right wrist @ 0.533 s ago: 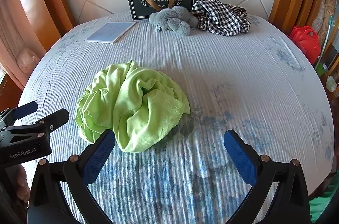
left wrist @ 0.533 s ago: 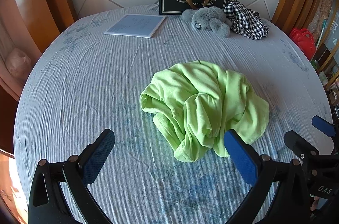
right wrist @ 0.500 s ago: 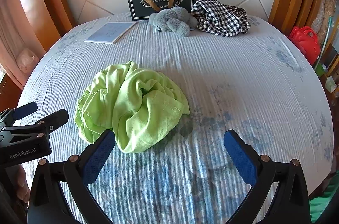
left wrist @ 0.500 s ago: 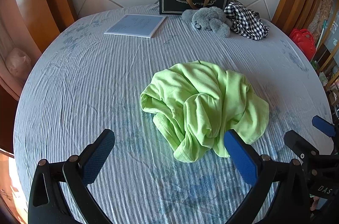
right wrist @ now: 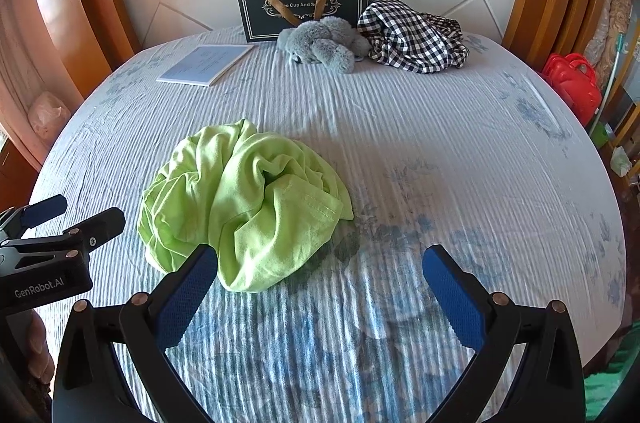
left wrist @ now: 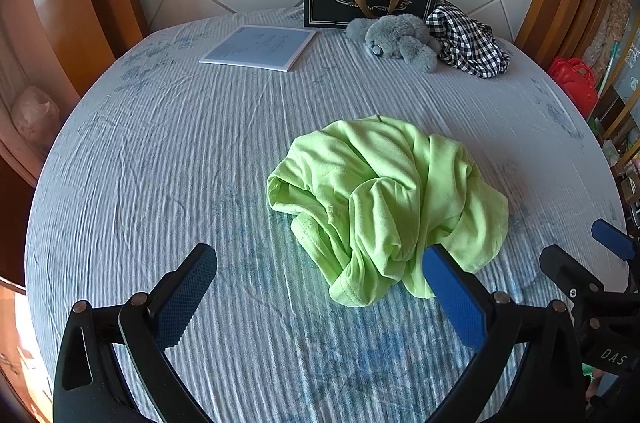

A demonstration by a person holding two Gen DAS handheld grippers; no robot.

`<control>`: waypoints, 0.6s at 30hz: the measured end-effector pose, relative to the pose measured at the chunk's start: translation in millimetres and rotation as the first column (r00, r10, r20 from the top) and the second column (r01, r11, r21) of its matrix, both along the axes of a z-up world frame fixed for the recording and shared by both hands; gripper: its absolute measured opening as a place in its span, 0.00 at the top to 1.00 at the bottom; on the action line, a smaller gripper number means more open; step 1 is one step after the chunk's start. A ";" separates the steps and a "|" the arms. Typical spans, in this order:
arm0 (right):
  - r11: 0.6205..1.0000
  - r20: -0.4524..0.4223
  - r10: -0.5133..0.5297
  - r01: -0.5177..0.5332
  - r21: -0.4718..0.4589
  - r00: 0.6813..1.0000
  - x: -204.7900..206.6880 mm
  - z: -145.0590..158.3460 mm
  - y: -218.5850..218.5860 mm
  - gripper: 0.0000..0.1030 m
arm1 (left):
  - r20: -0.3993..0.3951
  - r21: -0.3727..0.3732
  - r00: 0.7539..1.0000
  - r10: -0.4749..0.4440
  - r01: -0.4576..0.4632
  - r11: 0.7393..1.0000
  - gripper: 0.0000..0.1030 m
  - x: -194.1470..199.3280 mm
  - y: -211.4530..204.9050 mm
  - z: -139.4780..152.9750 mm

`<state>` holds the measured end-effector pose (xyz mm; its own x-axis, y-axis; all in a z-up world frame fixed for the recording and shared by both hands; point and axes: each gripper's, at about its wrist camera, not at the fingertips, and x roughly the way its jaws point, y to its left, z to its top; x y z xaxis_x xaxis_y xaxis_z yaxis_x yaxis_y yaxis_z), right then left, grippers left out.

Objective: Fold clothes
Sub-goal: 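Move both grippers toward the crumpled lime-green T-shirt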

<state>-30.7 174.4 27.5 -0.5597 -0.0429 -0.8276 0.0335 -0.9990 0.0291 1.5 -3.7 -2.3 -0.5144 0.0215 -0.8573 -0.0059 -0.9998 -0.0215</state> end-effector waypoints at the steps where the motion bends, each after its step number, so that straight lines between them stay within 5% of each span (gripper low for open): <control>1: 1.000 0.001 -0.002 0.002 0.001 1.000 0.0 -0.1 0.6 0.00 | 0.000 -0.002 1.000 0.000 0.000 1.000 0.00 0.1 0.8 0.8; 18: 1.000 0.013 -0.007 0.006 0.015 1.000 -2.7 -4.6 1.8 0.00 | 0.014 0.001 1.000 0.000 0.000 1.000 0.00 -3.0 -0.8 -0.8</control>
<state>-33.4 176.3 22.9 -0.5489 -0.0267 -0.8355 0.0267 -0.9995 0.0144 -1.6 -4.6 -3.1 -0.5024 0.0228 -0.8644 -0.0059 -0.9997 -0.0229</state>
